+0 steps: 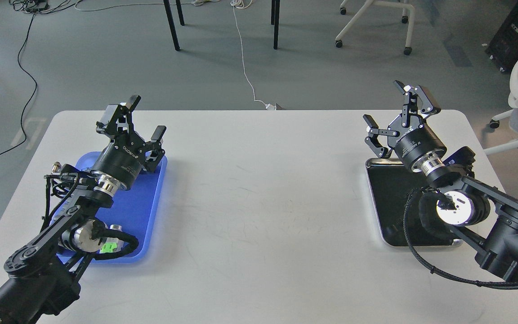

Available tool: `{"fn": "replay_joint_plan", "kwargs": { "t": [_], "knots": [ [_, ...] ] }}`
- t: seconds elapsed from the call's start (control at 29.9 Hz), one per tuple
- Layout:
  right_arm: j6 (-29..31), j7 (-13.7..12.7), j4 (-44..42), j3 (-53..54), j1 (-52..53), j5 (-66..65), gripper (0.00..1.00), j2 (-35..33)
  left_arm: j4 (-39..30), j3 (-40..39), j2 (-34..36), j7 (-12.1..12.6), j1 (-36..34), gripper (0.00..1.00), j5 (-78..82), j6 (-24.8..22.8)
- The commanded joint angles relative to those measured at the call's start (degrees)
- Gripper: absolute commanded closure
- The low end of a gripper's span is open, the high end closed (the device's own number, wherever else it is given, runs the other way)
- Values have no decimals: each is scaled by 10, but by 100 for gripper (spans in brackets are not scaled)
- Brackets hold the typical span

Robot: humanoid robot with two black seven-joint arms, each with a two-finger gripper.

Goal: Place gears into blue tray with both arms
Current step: 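Swing the right gripper over the metal tray with the black mat, then lower the right gripper onto the small black gear in the metal tray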

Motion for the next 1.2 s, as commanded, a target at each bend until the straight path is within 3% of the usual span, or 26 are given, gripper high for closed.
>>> {"fn": "replay_joint_plan", "kwargs": {
  "t": [0.0,0.4,0.53,0.67,0.84,0.97,1.17],
  "knots": [
    [11,0,-1,0,-8,-7,1,-2,0,1,-8,0,-2,2,1,-2],
    [10,0,14,1,-11,-8,1,-44,45,11,1,-1,-39,2,-13,-27],
    [9,0,24,0,-2,-45,1,-82,54,12,0,15,-63,2,-16,-14],
    [14,0,30,0,8,-178,1,-126,56,12,-3,43,-70,2,-17,14],
    [51,0,37,-16,36,-391,1,-177,48,12,3,37,-63,2,-15,7],
    [54,0,36,-112,112,-605,1,-205,45,12,3,35,-61,2,-14,1],
    [47,0,1,-271,223,-824,1,-221,18,11,-6,35,-49,2,-11,1]
  ]
}}
